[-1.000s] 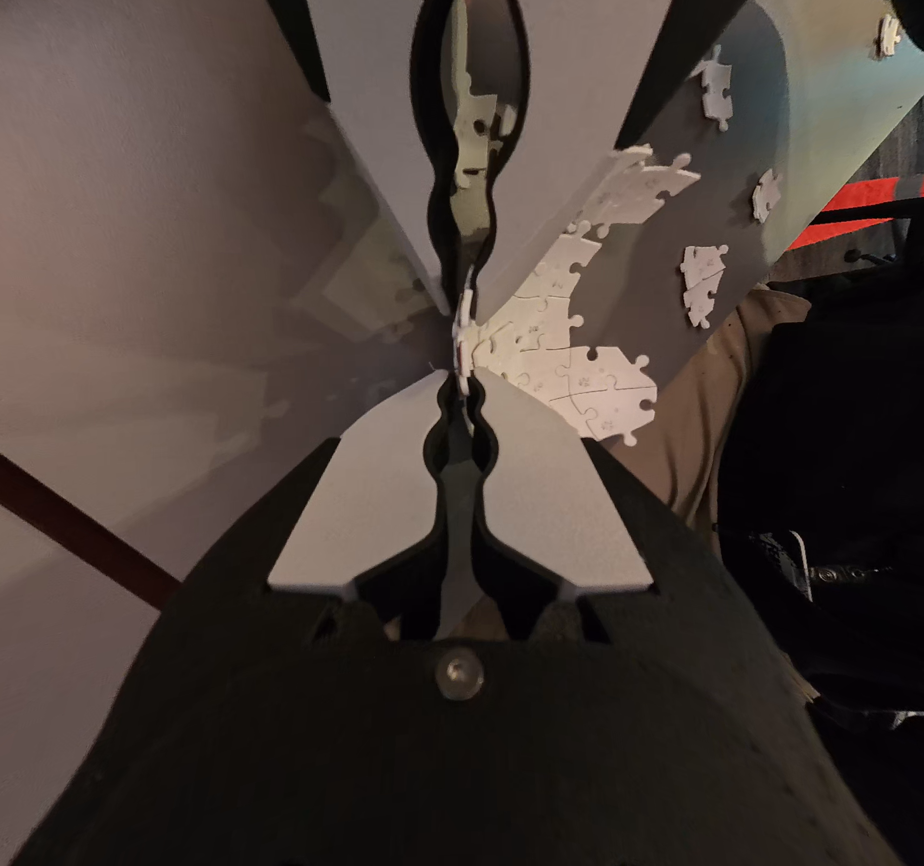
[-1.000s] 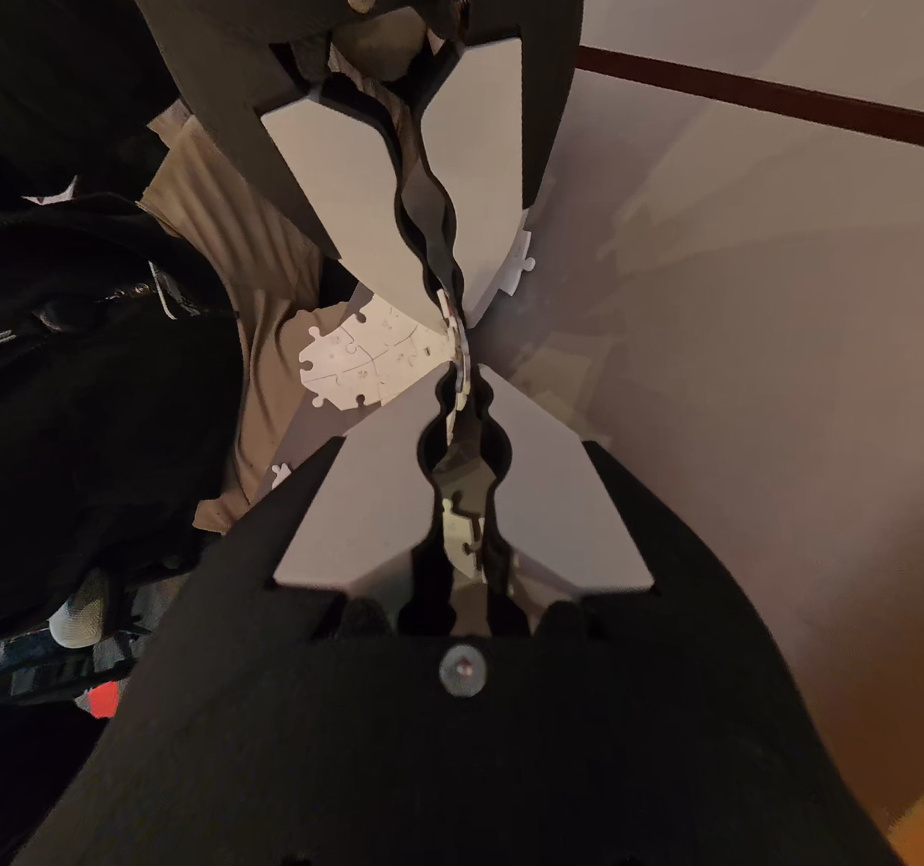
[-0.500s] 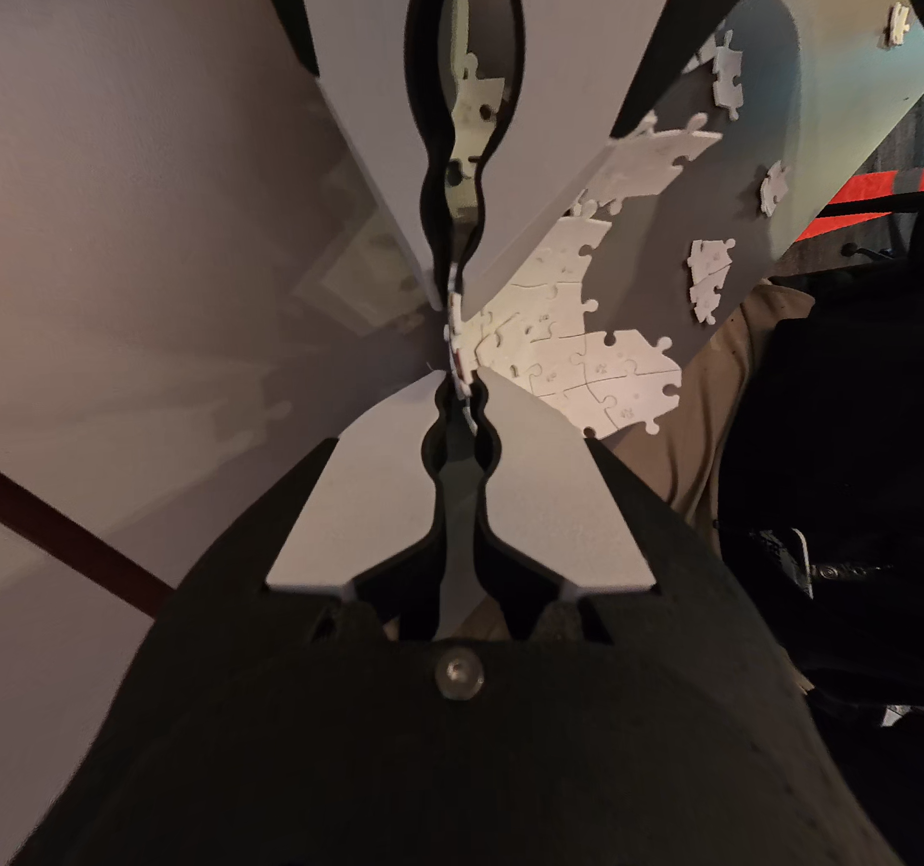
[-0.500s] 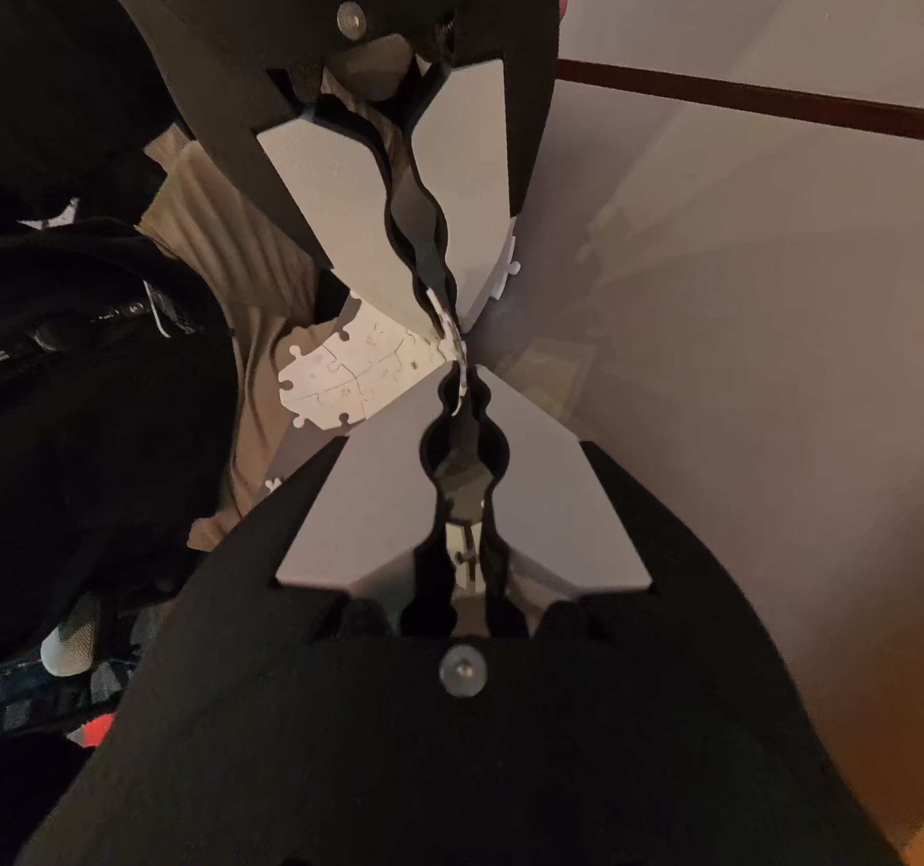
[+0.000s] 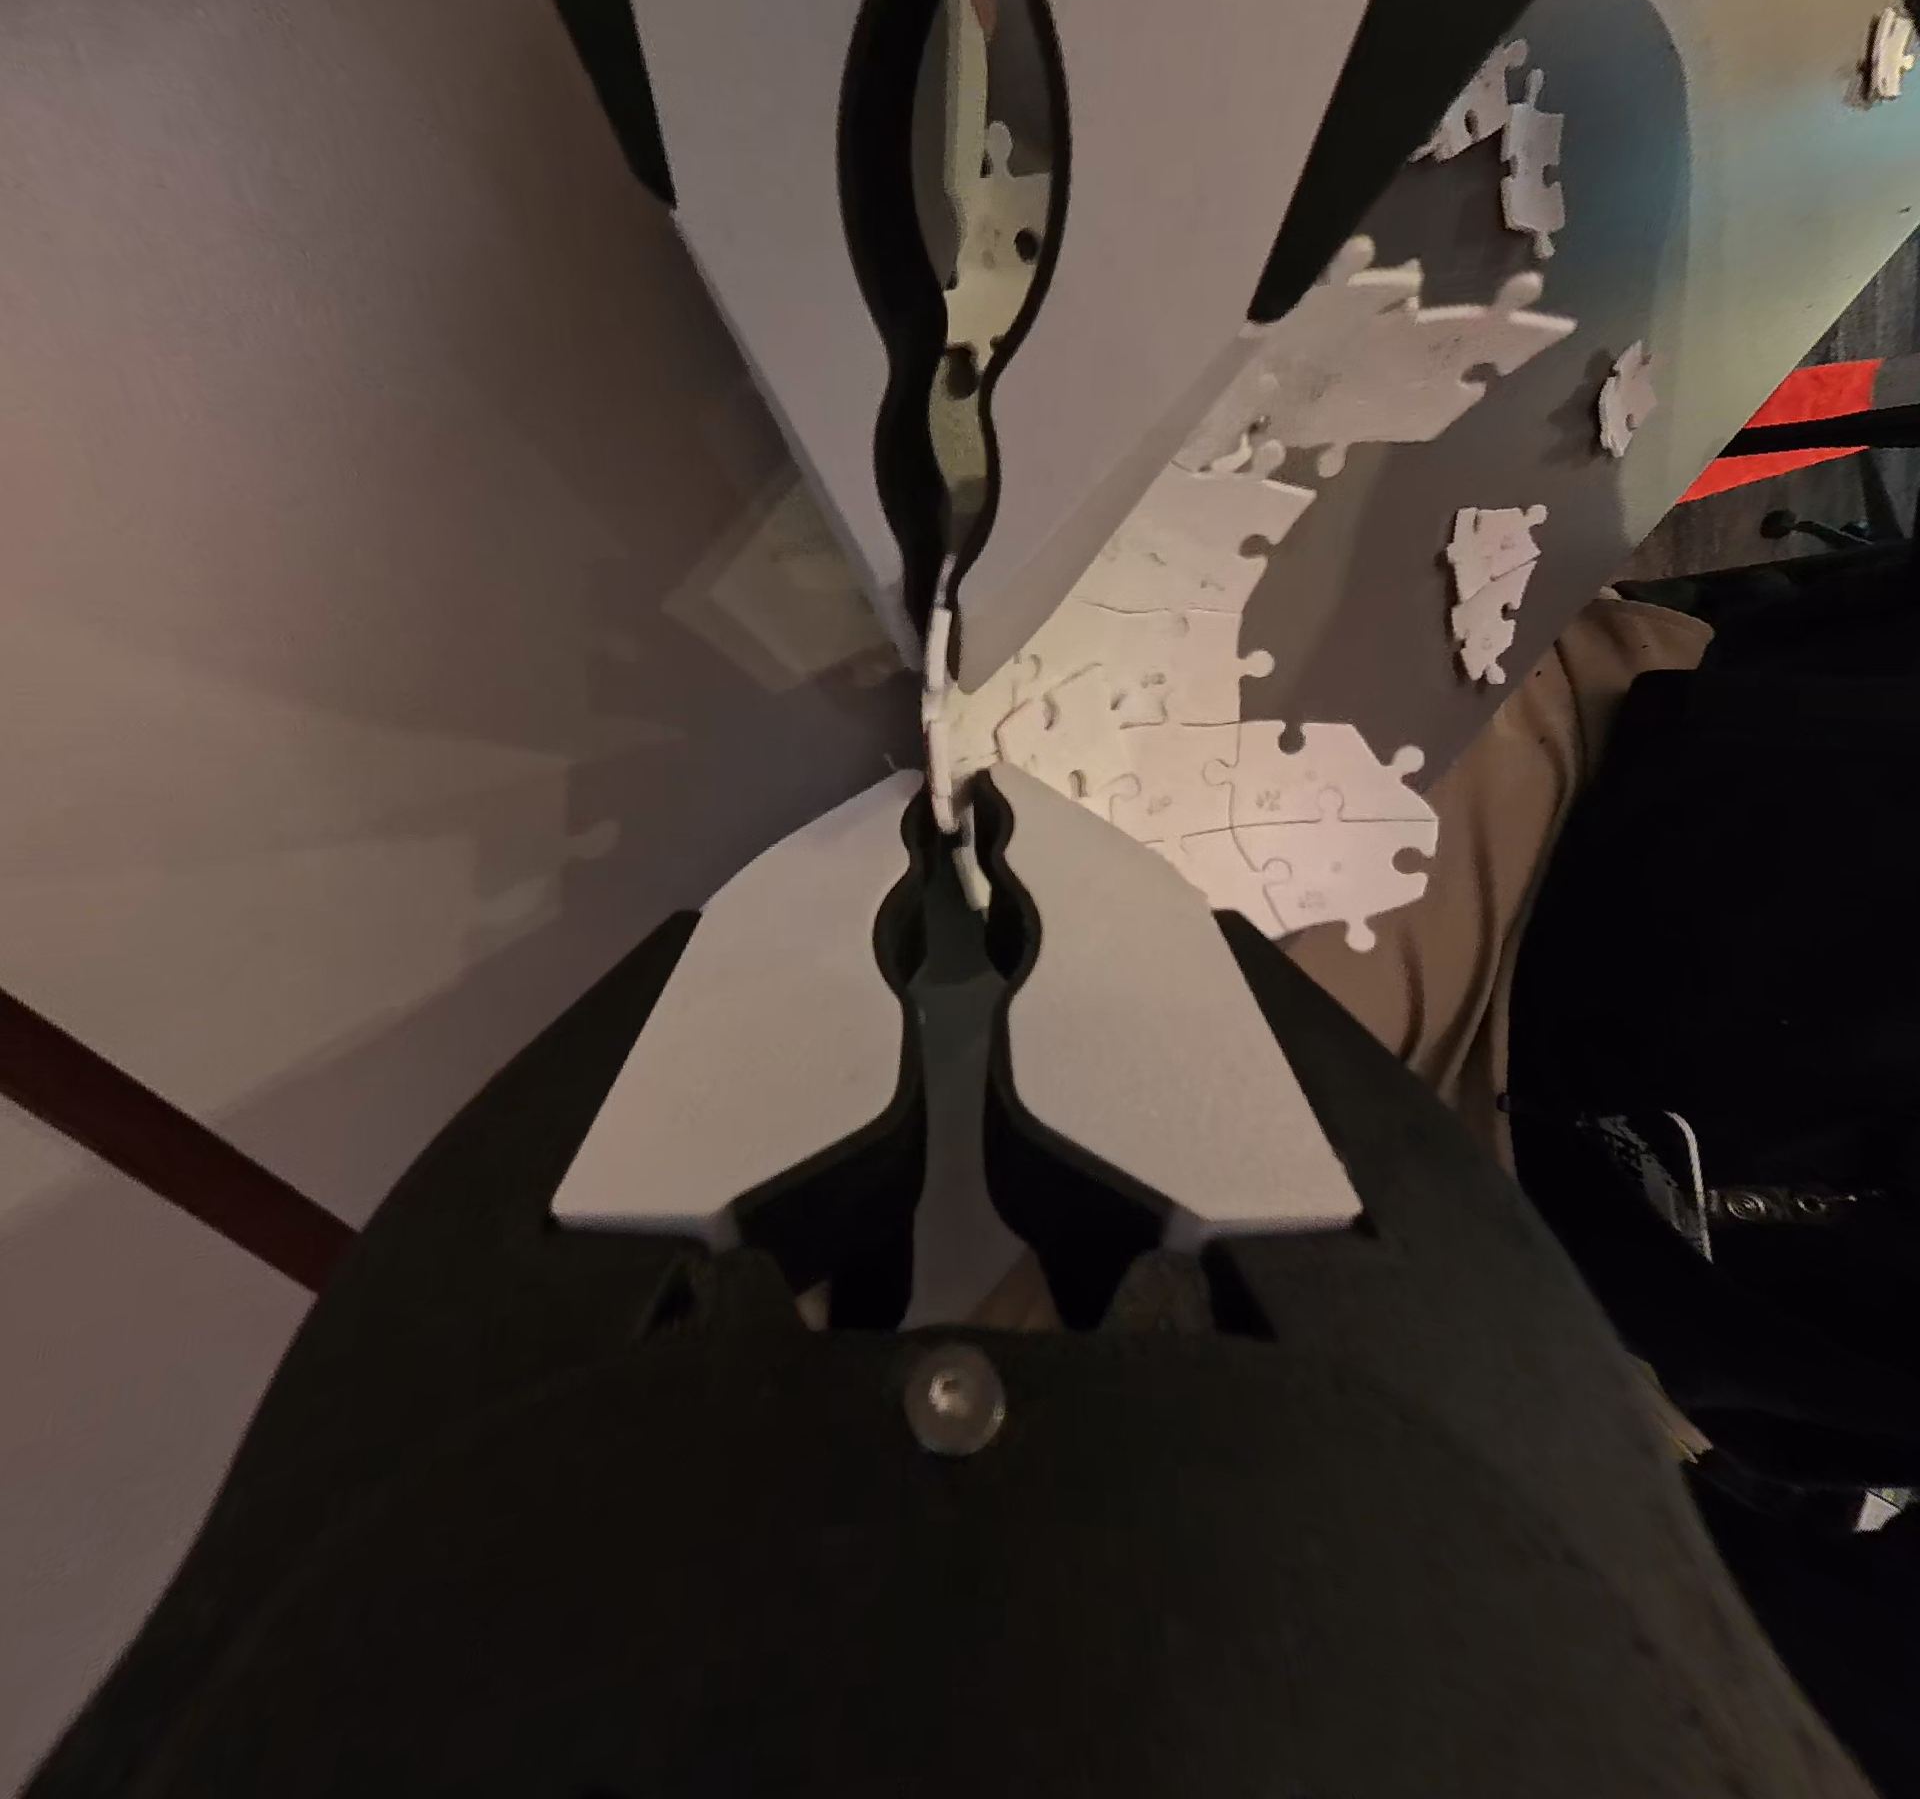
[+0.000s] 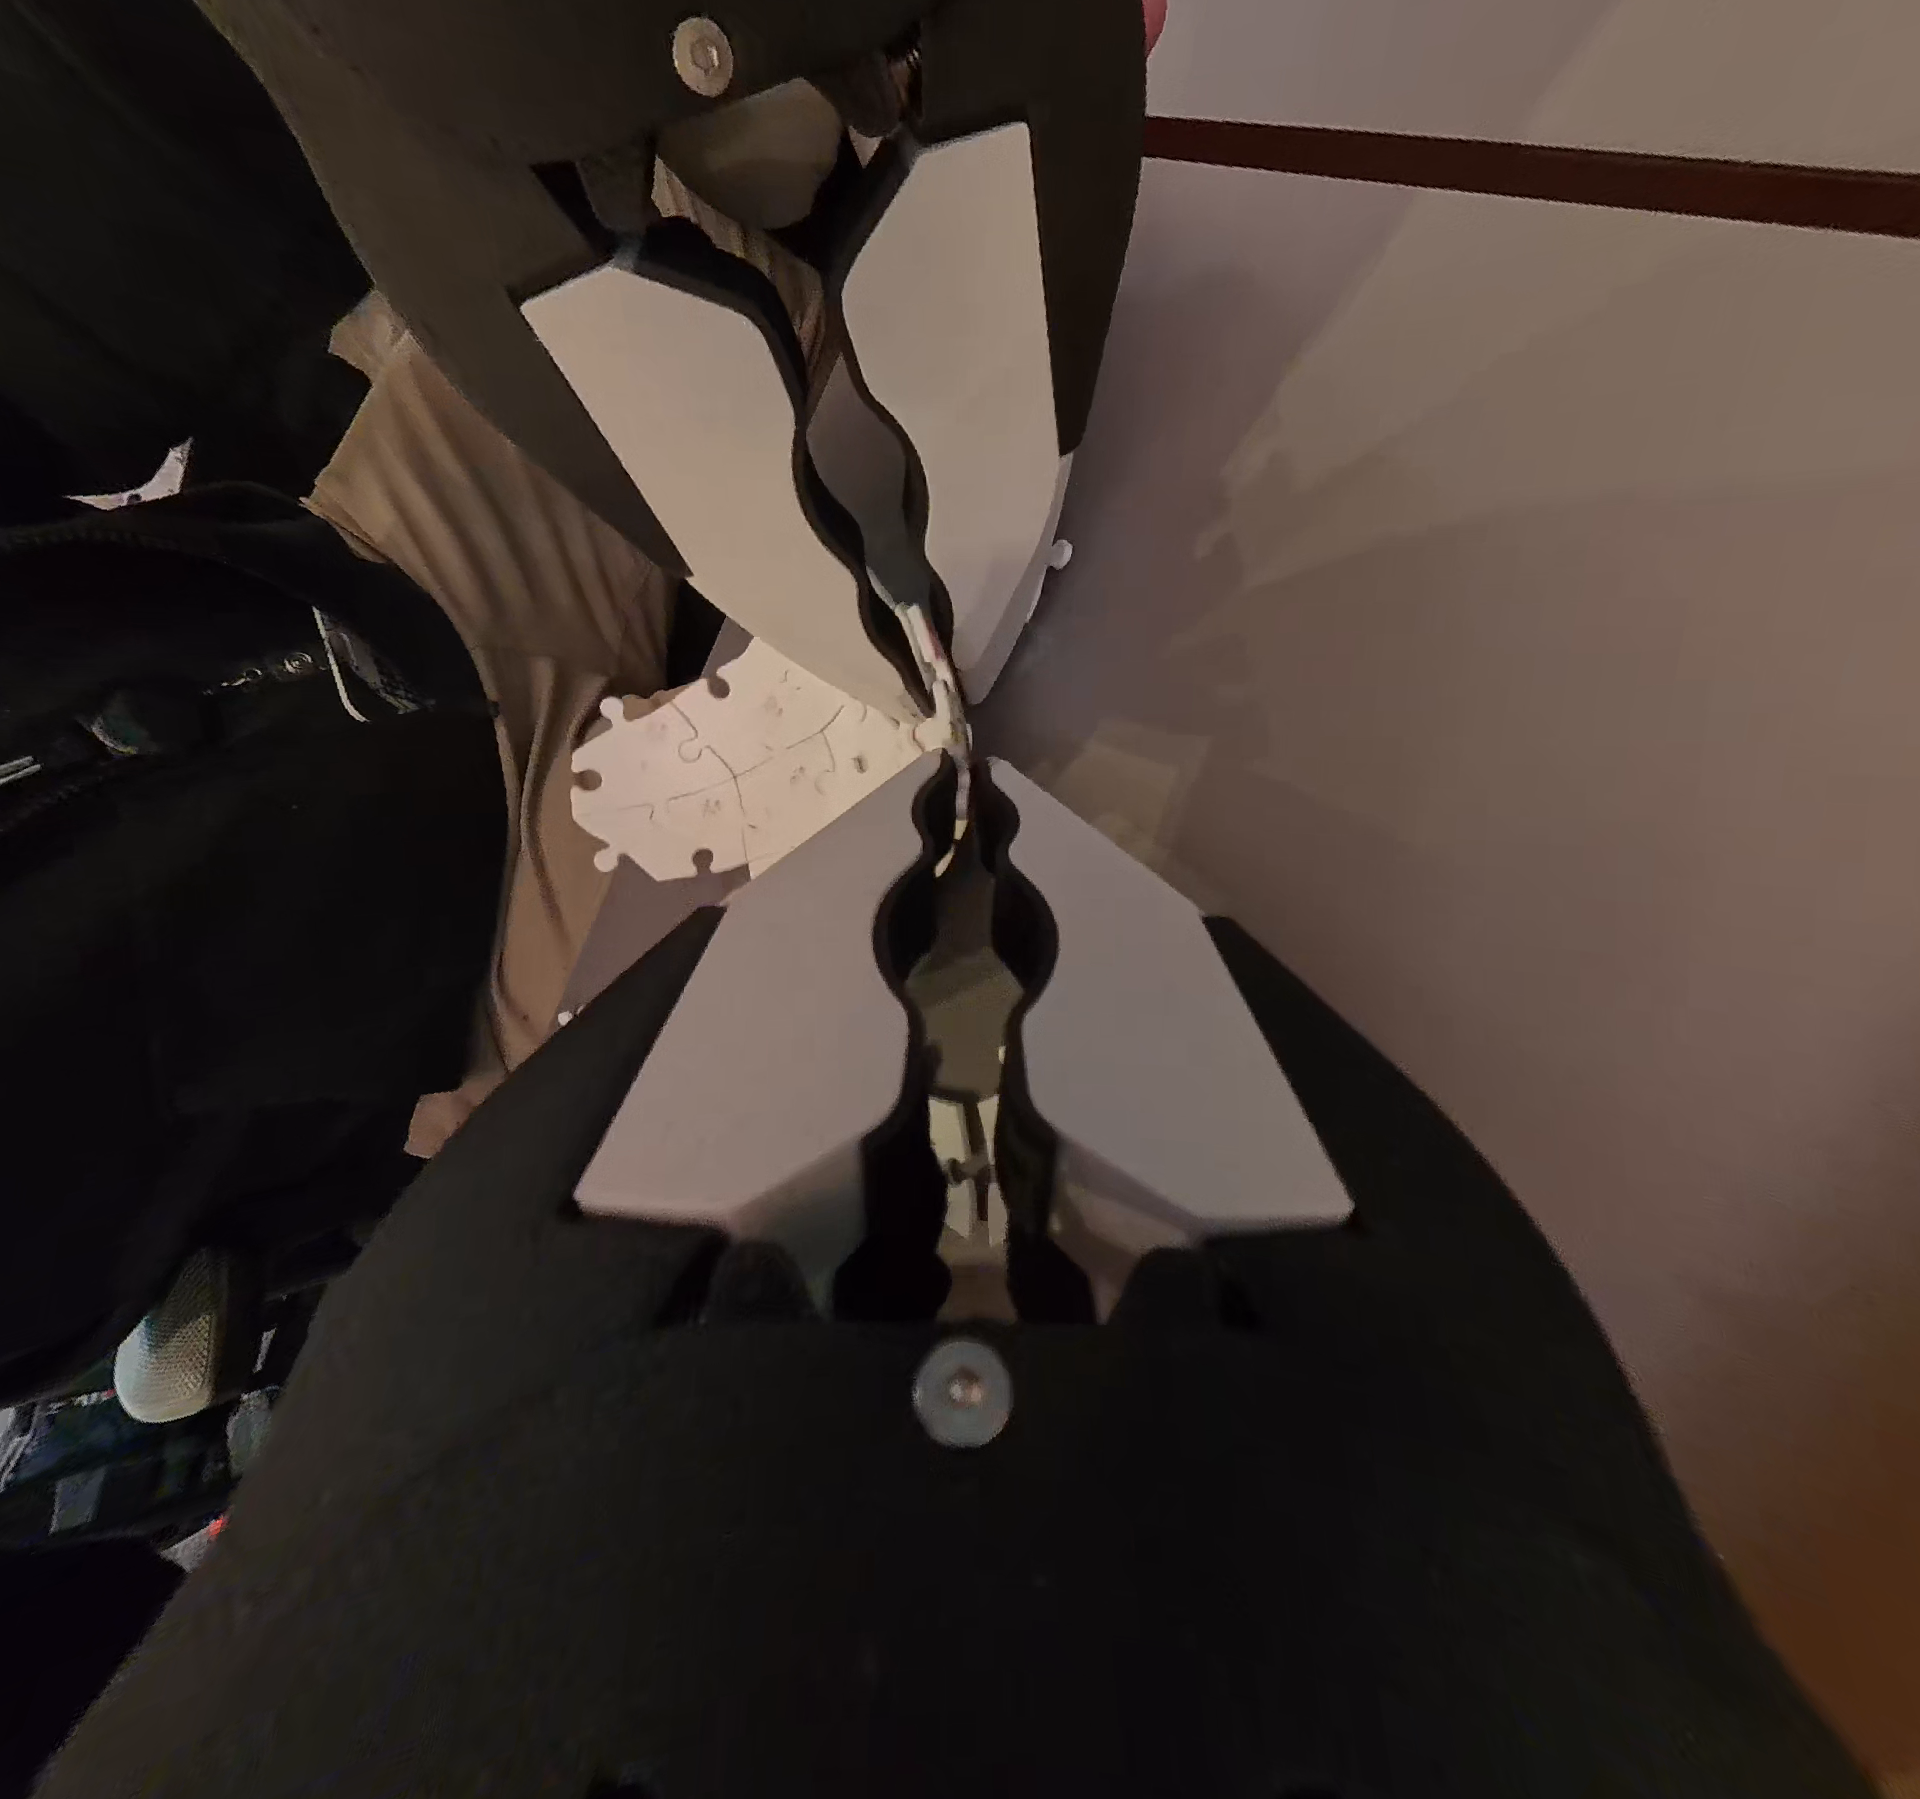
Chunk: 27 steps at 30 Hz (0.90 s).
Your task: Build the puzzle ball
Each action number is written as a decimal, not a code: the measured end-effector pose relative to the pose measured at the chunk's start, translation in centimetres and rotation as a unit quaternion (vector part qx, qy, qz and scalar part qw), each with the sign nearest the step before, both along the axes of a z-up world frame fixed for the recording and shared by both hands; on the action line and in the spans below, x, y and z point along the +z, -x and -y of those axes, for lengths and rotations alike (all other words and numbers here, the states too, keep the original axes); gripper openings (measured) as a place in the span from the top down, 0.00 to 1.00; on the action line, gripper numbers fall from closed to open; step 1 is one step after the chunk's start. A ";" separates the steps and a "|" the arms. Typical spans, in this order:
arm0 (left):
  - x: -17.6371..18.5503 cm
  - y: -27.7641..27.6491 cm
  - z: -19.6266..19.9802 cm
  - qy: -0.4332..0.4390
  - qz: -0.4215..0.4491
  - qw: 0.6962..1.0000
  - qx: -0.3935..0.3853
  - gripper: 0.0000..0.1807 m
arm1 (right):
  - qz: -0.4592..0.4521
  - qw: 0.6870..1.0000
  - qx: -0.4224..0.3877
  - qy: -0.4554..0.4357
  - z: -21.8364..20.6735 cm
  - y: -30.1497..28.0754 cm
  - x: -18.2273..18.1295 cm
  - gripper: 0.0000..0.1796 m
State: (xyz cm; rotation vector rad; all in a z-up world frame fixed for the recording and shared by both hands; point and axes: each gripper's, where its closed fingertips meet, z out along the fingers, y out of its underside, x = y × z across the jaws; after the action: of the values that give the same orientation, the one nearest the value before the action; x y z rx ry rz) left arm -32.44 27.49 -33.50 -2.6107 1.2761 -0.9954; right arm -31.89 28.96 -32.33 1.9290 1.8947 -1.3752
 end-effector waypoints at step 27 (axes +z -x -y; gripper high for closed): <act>0.6 -1.3 -0.7 0.035 0.054 0.998 0.016 0.99 | -0.024 0.999 0.018 -0.018 0.4 -1.0 0.0 1.00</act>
State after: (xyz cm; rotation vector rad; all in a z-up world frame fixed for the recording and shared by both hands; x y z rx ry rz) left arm -31.11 28.24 -32.90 -2.5783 1.1937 -1.1791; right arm -30.85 28.59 -32.35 1.8836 1.9793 -1.3995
